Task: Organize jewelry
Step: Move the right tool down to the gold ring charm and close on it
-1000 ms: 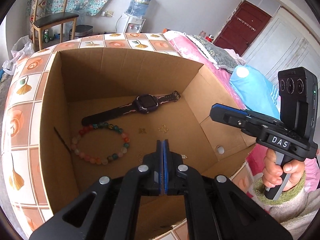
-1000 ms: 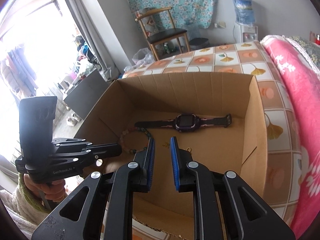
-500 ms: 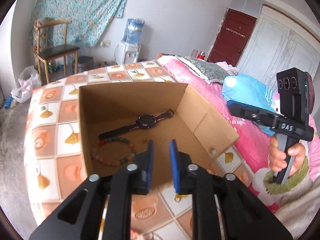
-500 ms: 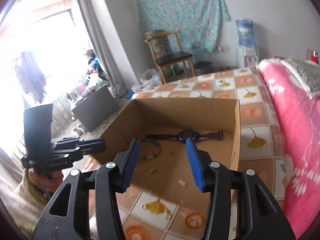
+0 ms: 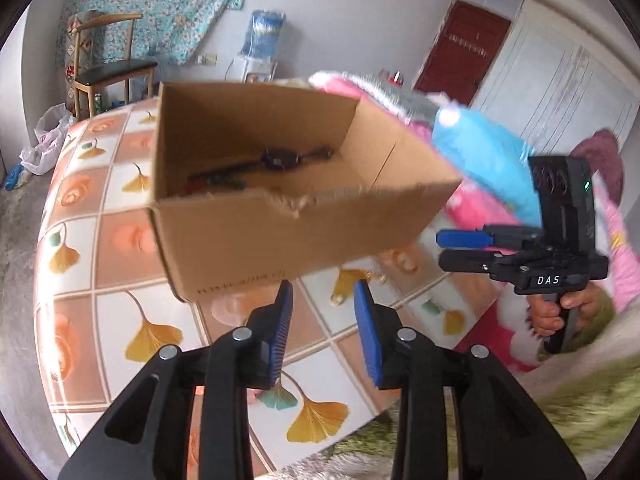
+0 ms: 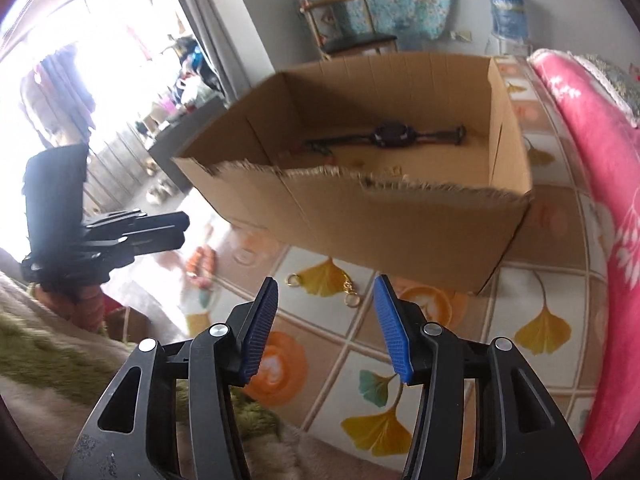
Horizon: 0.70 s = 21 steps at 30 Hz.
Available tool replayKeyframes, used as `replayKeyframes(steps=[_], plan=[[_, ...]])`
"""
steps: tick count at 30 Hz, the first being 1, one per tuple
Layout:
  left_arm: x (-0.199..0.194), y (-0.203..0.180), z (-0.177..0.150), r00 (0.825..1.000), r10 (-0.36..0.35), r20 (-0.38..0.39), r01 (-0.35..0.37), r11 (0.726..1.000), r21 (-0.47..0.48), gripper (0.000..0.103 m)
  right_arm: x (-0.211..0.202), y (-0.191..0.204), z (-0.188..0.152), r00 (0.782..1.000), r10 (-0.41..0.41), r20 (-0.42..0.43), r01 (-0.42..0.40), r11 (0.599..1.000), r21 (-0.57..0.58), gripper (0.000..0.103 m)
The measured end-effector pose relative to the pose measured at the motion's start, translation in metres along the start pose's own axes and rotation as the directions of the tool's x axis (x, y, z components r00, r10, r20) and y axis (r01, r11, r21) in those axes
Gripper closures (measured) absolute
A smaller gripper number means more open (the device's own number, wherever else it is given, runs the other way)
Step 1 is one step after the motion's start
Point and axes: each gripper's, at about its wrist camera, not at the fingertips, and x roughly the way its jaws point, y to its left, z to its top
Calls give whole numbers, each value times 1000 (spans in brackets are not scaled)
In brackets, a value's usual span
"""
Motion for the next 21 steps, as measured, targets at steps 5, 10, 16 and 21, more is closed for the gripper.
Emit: replayKeyframes(steps=[5, 10, 16, 21], plan=[[35, -11, -9, 999, 6, -41, -3, 999, 49, 72, 29, 5, -4, 998, -65, -26, 64, 998, -17, 58], [57, -18, -15, 998, -5, -61, 8, 999, 40, 72, 43, 3, -14, 994, -97, -46, 96, 995, -30, 62], [79, -31, -13, 998, 42, -46, -37, 992, 120, 72, 52, -6, -17, 993, -103, -53, 103, 995, 0, 68], [96, -37, -10, 994, 88, -65, -76, 983, 165, 72, 55, -10, -16, 994, -106, -37, 106, 994, 8, 71]])
